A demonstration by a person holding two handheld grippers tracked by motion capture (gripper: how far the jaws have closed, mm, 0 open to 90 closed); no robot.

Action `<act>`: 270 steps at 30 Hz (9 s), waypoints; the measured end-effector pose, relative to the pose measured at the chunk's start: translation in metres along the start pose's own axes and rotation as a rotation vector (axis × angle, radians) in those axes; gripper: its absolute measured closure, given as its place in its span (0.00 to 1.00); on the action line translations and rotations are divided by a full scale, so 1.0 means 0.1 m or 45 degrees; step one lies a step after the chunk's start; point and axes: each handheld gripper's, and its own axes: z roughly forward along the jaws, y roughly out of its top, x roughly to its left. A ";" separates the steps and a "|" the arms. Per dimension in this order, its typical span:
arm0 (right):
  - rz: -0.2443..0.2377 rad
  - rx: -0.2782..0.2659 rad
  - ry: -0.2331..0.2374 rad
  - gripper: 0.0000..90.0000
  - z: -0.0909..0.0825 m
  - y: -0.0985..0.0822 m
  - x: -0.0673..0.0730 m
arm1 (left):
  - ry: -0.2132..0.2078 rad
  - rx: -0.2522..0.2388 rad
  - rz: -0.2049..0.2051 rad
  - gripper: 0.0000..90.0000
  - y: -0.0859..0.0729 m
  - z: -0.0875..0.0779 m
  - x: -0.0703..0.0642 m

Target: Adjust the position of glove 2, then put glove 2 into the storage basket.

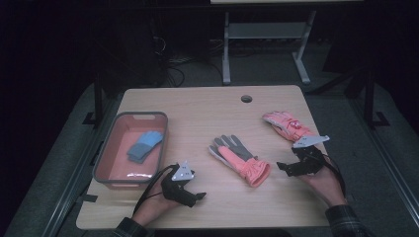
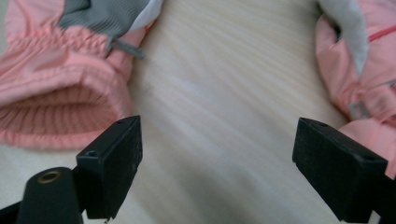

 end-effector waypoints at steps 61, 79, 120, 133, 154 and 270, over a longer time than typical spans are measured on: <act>-0.009 -0.052 -0.029 0.92 0.00 0.65 -0.72 | 0.001 -0.005 0.000 0.15 -0.01 -0.01 -0.01; -0.192 -0.105 0.113 0.92 -0.21 0.99 0.09 | 0.000 -0.001 0.006 0.15 -0.01 -0.01 -0.01; -0.300 -0.028 0.226 0.61 0.18 1.17 0.76 | -0.003 -0.001 0.007 0.15 0.00 0.00 -0.01; -0.201 -0.128 0.225 0.62 -0.14 1.02 0.38 | -0.003 -0.002 0.004 0.15 0.00 0.00 -0.01; -0.010 0.003 0.297 0.75 -0.05 0.23 -0.16 | -0.005 -0.006 -0.008 0.15 0.00 0.00 -0.02; -0.180 0.053 0.678 1.00 0.39 0.12 0.72 | -0.200 -0.001 -0.086 0.99 0.74 0.45 0.16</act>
